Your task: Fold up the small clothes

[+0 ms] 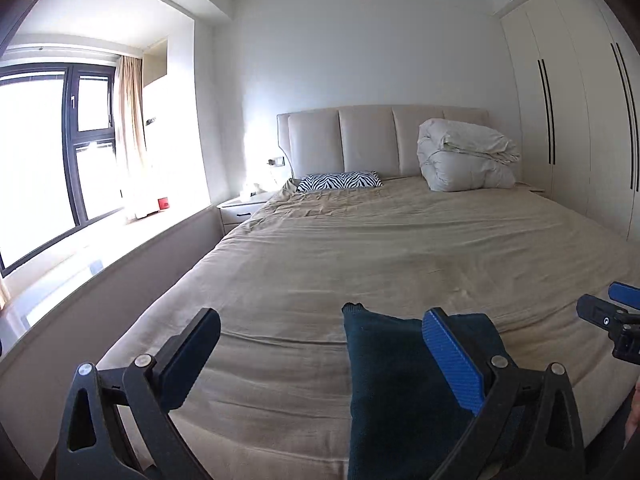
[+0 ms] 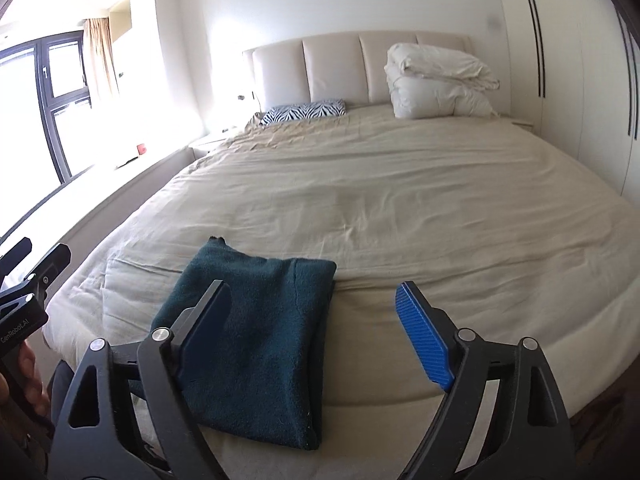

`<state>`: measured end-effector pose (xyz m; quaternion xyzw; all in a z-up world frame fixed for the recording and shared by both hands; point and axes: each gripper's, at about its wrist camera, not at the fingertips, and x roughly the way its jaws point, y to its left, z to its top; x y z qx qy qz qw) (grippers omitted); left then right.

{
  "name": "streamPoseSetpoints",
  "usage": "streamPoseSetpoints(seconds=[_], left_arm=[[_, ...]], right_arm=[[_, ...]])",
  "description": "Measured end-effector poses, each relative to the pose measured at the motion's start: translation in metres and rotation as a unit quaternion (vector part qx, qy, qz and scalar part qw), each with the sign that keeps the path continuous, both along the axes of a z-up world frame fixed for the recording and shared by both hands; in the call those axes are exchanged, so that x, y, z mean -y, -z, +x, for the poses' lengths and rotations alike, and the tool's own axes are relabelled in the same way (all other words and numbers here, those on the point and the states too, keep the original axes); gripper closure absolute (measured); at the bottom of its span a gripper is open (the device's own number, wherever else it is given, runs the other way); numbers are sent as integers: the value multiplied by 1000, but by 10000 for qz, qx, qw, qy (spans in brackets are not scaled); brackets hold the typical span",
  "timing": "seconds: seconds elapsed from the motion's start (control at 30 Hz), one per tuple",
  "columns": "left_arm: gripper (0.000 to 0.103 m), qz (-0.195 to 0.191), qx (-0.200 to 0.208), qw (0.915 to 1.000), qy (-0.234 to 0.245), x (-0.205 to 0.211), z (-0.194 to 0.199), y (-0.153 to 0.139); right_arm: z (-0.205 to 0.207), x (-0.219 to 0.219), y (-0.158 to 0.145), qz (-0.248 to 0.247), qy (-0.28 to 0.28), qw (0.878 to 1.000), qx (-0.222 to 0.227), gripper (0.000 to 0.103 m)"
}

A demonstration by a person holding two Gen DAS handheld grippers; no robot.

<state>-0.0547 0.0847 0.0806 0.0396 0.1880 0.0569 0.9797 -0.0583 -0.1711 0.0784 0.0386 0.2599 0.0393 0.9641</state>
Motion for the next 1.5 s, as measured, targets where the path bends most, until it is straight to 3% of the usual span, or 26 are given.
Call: streamPoseSetpoints(seconds=[0.17,0.33,0.47,0.57,0.73,1.5], left_arm=[[0,-288,-569,9979,103,-2,2,-2],[0,-416,-1083,9928,314,5,1,10],[0,-561,-1500,9858,501,10,3,23],[0,-674,-1698,9815,570,9,4,30],[0,-837,-1898,9764,603,5,6,41],[0,-788,-2167,9714,570,4,11,57]], right_arm=[[-30,-18,-24,-530,128,9978,371,4],[-39,-24,-33,-249,-109,9994,-205,4],[-39,-30,-29,-104,-34,9969,-776,4],[-43,-32,-24,-62,35,9954,-958,4],[-34,-28,-8,110,84,9918,-1272,4],[-15,-19,21,42,154,9874,-1575,4]])
